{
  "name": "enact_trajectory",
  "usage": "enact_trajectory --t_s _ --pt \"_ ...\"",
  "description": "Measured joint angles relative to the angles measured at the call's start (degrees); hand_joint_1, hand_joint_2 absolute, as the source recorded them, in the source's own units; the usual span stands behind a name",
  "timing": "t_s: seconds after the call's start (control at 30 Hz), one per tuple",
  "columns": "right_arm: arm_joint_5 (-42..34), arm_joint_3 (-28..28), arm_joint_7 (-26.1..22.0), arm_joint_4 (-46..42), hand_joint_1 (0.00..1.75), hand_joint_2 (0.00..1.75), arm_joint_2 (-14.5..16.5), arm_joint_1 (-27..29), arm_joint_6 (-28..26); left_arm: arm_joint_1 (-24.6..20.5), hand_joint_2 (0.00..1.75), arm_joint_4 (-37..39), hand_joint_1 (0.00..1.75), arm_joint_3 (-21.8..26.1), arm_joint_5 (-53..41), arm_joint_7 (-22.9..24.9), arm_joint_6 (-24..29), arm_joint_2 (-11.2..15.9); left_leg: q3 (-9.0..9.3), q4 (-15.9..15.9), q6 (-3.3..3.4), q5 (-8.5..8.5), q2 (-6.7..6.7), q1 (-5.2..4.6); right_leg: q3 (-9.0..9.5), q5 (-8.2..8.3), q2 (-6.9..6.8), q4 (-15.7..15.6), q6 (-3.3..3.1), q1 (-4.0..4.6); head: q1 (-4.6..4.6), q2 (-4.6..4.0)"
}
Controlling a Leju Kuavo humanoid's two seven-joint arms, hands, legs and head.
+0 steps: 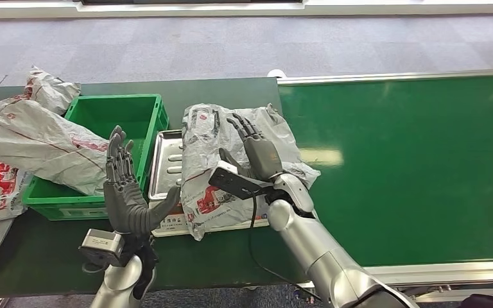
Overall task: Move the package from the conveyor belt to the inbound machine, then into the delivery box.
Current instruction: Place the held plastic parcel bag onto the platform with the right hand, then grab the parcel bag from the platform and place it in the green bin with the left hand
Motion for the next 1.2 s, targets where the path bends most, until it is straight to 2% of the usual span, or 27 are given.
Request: enact_trajectory --t_s 0.53,0.77,0.9,0.97,1.03,1.13,1.2 --pt "0.0 -0.3 0.1 -3.8 0.0 0.0 -1.1 1.7 -0.3 0.5 1.75 -0.4 0.0 0.0 0.2 0.0 0.3 0.3 0.0 0.0 0.0 0.0 0.0 0.0 0.0 0.0 0.0 0.0 0.0 0.0 0.01 0.0" --pt "-0.7 -0.4 -0.1 -4.8 0.0 0.0 -1.2 2.4 -3.6 0.7 1.75 -0.5 0.0 0.0 0.2 0.0 0.6 0.4 0.0 0.0 0.0 0.0 0.0 0.0 -0.01 0.0 0.0 0.0 0.0 0.0 0.0 0.0" --pt "-1.4 -0.6 -0.7 -5.5 0.0 1.75 -1.3 3.5 -5.9 0.9 1.75 -0.3 0.0 0.1 0.2 0.0 0.5 0.4 -0.01 0.0 0.0 0.0 0.0 0.0 -0.01 0.0 0.0 0.0 0.0 0.0 0.0 0.0" --pt "-0.6 -0.8 -1.0 -6.0 0.0 1.75 -1.3 4.2 -9.3 0.9 1.75 -0.1 0.0 0.3 0.1 0.0 0.4 0.4 0.0 0.0 0.0 0.0 -0.01 0.0 -0.02 0.0 0.0 0.0 0.0 0.0 -0.01 0.0" --pt "1.2 -2.6 -3.8 -8.9 0.0 1.75 -0.8 7.0 -14.3 1.1 1.75 0.2 0.0 0.6 -0.5 0.0 0.5 0.4 0.0 0.0 0.0 0.0 -0.05 0.0 -0.02 -0.01 -0.04 0.0 0.0 0.0 0.0 0.0" --pt "1.0 -9.5 -9.9 -22.8 0.0 1.75 1.2 15.1 -18.3 1.8 1.75 0.7 0.0 0.9 -1.5 0.0 0.9 0.3 -0.16 0.0 0.0 -0.01 -0.25 -0.01 -0.1 -0.05 -0.25 0.0 0.0 -0.01 -0.02 0.0" --pt "-1.3 -13.8 -10.9 -32.5 0.0 1.75 2.0 19.5 -18.7 2.5 1.75 0.8 0.0 1.0 -1.7 0.0 1.1 0.3 -0.23 0.0 0.02 -0.04 -0.32 -0.02 -0.13 -0.11 -0.35 0.0 -0.01 -0.02 -0.01 0.0"
